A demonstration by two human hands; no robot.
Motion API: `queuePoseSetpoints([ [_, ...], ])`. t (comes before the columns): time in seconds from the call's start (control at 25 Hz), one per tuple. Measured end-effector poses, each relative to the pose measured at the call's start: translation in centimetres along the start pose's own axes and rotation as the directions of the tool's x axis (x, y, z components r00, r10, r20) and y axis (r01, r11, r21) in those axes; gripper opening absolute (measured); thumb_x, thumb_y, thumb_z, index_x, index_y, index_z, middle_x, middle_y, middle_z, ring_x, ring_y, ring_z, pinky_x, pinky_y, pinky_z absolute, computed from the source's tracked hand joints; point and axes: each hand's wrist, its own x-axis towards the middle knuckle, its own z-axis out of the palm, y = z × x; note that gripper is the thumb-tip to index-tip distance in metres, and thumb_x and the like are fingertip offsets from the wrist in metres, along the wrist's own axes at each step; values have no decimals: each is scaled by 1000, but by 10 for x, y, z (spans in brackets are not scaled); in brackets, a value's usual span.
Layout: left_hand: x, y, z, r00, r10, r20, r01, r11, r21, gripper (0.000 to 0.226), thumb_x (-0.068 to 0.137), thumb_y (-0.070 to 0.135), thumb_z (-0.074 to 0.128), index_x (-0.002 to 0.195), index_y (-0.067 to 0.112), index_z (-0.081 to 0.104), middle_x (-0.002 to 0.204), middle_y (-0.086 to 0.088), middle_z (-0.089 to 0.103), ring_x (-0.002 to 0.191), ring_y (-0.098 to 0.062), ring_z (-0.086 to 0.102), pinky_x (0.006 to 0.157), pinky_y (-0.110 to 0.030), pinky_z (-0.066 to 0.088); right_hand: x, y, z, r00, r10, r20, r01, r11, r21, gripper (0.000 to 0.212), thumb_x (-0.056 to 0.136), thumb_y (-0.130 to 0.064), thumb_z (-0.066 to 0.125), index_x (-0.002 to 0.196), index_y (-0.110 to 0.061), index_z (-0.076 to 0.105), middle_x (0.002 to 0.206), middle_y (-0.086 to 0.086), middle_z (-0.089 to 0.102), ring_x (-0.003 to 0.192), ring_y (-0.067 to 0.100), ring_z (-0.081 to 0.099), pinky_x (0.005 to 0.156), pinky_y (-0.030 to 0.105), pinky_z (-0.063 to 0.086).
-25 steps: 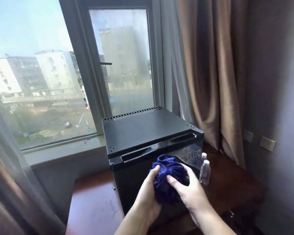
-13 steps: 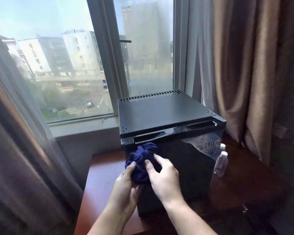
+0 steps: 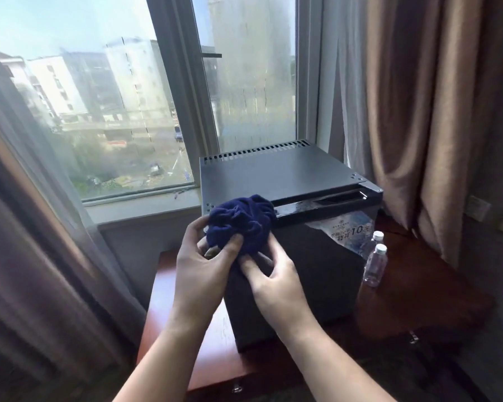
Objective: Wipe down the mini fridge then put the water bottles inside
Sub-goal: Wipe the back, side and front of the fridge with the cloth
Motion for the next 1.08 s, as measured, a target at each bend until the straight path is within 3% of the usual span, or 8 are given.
queuePoseSetpoints([
  [0.2,9,16,19,968,83,236,-102,992,72,79,74,18,89,140,40,51,127,0,73,116,-13,72,91,-29,60,-1,-35,-41,997,-11,74,-11,958,288,48,93,8,50,132,-18,64,124,11,74,120,29,68,100,48,54],
  [0.32,1,10,0,958,-2,287,-44,987,153,92,60,39,88,143,46,49,136,-1,65,119,-12,69,93,-38,61,-18,-34,-39,987,6,162,-53,957,286,45,90,3,50,125,-18,69,124,10,74,117,24,70,95,37,55],
  [0.4,-8,9,-22,943,-80,324,53,994,93,86,61,32,86,139,42,53,115,2,73,85,-5,72,65,-21,58,-24,-27,-22,975,33,219,-81,974,211,40,96,8,51,125,-14,68,119,10,75,106,18,72,86,27,57],
  [0.48,-10,2,-56,958,-130,254,98,986,137,80,62,26,84,136,43,56,98,-3,75,63,-12,62,48,-22,48,-23,-15,5,952,77,297,-113,988,104,37,97,9,50,122,-12,68,104,16,76,90,20,71,78,27,57],
  [0.6,19,-41,-115,933,-318,170,282,938,203,71,74,21,86,140,30,60,100,-17,75,72,-40,67,63,-39,61,-14,15,47,912,201,357,-152,975,-161,36,94,-4,54,120,-24,69,105,8,78,96,11,75,87,31,59],
  [0.72,57,-109,-184,780,-623,59,554,731,398,101,53,41,99,139,4,61,91,-11,69,80,-23,68,71,-26,60,-6,55,79,903,344,257,-211,876,-433,42,94,-24,62,133,-37,64,124,-21,69,102,-12,65,84,7,48],
  [0.88,88,-175,-249,799,-598,-57,551,692,466,51,58,26,77,109,26,72,96,0,81,85,-19,76,78,-37,60,8,109,111,887,437,147,-273,756,-595,37,94,-30,62,131,-37,66,123,-20,68,99,-9,64,79,-1,43],
  [1.08,139,-258,-258,748,-660,75,467,603,647,50,65,20,75,111,37,68,90,7,79,72,-12,69,76,-34,61,21,154,144,873,486,40,-348,679,-647,33,96,-27,61,127,-36,67,118,-19,69,104,-4,65,82,-6,38],
])
